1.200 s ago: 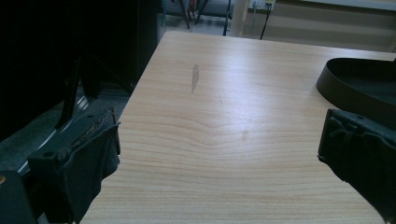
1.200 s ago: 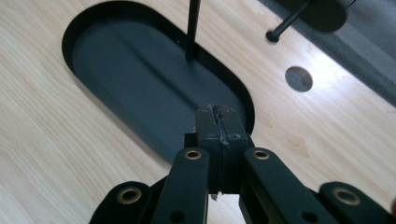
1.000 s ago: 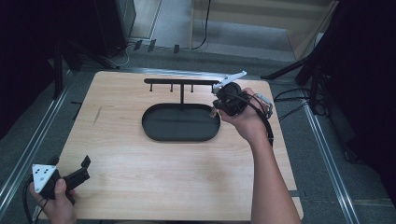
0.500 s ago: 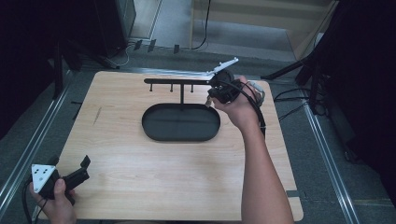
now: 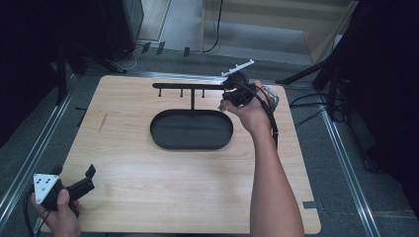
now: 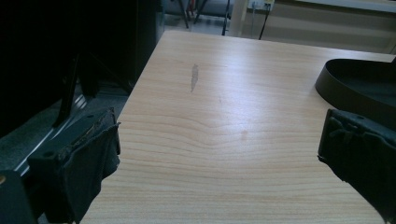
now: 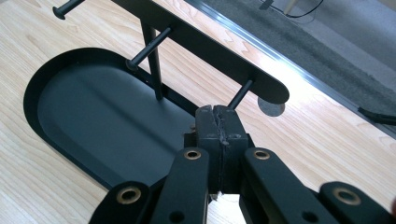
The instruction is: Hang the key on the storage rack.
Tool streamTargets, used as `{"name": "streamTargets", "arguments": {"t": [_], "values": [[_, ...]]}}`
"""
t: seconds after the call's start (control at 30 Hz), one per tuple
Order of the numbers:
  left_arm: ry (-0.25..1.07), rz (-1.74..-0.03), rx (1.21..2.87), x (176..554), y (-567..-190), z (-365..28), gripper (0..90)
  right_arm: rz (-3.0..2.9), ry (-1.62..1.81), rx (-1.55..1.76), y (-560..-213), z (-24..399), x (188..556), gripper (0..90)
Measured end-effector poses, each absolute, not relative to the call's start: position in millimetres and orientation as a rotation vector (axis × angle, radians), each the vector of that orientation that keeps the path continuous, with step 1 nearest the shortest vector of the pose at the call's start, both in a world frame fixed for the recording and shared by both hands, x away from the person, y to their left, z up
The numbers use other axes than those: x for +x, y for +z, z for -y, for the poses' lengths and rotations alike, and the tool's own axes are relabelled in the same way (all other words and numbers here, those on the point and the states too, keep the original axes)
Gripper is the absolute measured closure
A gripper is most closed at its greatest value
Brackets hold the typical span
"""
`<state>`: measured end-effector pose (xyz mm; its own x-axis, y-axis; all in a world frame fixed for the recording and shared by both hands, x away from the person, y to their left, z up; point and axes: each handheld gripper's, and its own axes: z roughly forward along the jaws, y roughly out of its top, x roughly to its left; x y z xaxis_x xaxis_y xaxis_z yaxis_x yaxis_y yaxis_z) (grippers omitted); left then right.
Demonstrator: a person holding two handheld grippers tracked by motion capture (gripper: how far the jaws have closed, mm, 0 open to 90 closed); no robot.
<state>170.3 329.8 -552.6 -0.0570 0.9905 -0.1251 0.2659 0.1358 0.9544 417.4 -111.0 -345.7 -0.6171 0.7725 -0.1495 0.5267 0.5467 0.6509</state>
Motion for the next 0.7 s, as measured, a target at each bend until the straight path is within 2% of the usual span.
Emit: {"name": "streamTargets", "arguments": {"t": [0.7], "values": [[0.996,-1.497,1.287,170.6,-552.6,-330.0,0.0,-2.272,0.825,1.128,-349.0,119.1,423.0,90.0]]}}
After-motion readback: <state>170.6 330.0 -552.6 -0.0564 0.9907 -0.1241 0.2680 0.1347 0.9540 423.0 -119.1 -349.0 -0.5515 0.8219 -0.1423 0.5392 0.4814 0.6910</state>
